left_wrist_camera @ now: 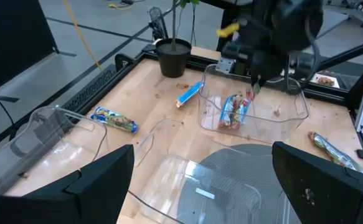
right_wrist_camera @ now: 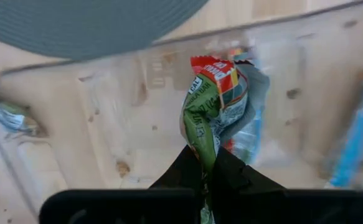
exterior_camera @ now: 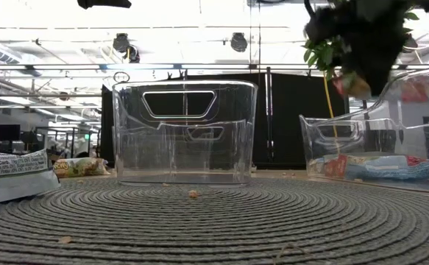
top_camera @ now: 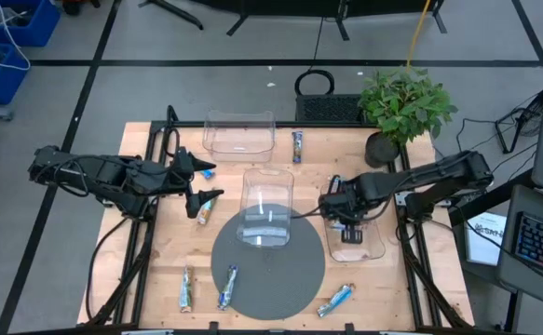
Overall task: Pick and place Granola Bars by type
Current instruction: Put the red granola bar into the bottom right transparent bin, then put the yellow granola bar into the bottom left transparent bin
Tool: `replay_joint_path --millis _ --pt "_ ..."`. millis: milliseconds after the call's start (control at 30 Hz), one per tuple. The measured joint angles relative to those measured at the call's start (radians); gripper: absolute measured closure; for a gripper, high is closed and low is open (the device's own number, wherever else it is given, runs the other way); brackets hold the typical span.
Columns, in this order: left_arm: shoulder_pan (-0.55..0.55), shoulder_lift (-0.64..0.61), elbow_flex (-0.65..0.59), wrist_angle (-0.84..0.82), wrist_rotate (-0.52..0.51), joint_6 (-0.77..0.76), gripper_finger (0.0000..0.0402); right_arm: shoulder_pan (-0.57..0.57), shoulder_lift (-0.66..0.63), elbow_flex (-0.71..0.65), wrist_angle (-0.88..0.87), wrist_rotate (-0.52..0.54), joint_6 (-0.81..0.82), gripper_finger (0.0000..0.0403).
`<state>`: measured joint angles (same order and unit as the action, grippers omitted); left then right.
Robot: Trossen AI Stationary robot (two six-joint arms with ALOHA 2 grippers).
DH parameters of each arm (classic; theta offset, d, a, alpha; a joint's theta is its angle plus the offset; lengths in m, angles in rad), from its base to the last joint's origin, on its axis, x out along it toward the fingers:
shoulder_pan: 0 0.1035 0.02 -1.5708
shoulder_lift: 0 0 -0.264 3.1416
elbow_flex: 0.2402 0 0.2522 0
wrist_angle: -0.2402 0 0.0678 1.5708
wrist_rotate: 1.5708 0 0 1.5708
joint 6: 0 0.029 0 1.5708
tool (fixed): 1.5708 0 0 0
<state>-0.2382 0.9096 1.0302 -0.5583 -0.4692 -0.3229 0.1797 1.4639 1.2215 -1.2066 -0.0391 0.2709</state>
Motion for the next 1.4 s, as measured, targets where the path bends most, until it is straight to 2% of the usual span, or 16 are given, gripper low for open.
replay_joint_path --millis 333,533,667,1133,1400 --pt "0.0 0.0 0.0 0.0 0.028 0.008 0.0021 0.048 0.0 -0.208 0.249 -0.062 0.067 0.0402" --pt "0.0 0.0 0.0 -0.037 0.052 -0.006 0.0021 0.047 0.0 -0.284 0.34 -0.071 0.077 0.0402" --pt "0.002 0.0 0.0 -0.096 0.05 -0.063 0.0021 0.047 0.001 -0.32 0.367 -0.124 0.077 0.0397" --pt "0.002 0.0 0.0 -0.135 0.065 -0.105 0.0021 0.034 0.0 -0.321 0.374 -0.15 0.037 0.0257" --pt "0.002 0.0 0.0 -0.156 0.094 -0.102 0.0021 0.018 0.0 -0.223 0.327 -0.147 -0.016 0.0205"
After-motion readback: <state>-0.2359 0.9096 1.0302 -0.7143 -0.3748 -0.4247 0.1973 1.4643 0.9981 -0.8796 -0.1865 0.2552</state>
